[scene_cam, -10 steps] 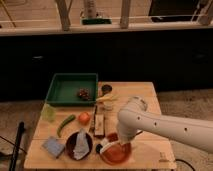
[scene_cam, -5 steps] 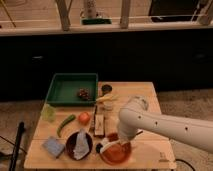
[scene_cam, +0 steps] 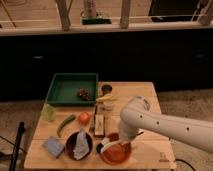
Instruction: Place brush in red bowl
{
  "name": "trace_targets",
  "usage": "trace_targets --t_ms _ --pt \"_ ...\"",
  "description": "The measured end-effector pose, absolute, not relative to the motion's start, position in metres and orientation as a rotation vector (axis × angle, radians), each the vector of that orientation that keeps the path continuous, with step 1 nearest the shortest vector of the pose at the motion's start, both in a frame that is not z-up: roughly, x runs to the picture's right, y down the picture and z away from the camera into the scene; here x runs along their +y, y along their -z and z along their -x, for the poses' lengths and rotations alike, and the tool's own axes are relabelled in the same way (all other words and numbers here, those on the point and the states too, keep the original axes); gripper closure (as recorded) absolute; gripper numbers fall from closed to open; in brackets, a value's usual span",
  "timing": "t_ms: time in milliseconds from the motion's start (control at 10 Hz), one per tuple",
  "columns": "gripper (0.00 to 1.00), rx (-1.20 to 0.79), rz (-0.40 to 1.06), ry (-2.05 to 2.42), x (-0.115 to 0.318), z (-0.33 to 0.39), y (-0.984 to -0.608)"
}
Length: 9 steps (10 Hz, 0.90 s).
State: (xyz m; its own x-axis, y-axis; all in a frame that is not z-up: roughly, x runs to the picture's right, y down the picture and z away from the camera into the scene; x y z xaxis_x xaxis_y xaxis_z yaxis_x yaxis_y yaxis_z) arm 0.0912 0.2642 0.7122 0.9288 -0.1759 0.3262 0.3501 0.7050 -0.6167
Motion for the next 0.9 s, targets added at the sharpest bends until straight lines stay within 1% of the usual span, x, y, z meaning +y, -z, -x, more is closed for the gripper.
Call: trace_targets --t_ms 100,900 --pt "0.2 -0.253 0.734 0.295 0.2645 -0.0913 -0.7126" --pt "0.2 -0.253 0.745 0.293 0.2673 -0.0931 -0.714"
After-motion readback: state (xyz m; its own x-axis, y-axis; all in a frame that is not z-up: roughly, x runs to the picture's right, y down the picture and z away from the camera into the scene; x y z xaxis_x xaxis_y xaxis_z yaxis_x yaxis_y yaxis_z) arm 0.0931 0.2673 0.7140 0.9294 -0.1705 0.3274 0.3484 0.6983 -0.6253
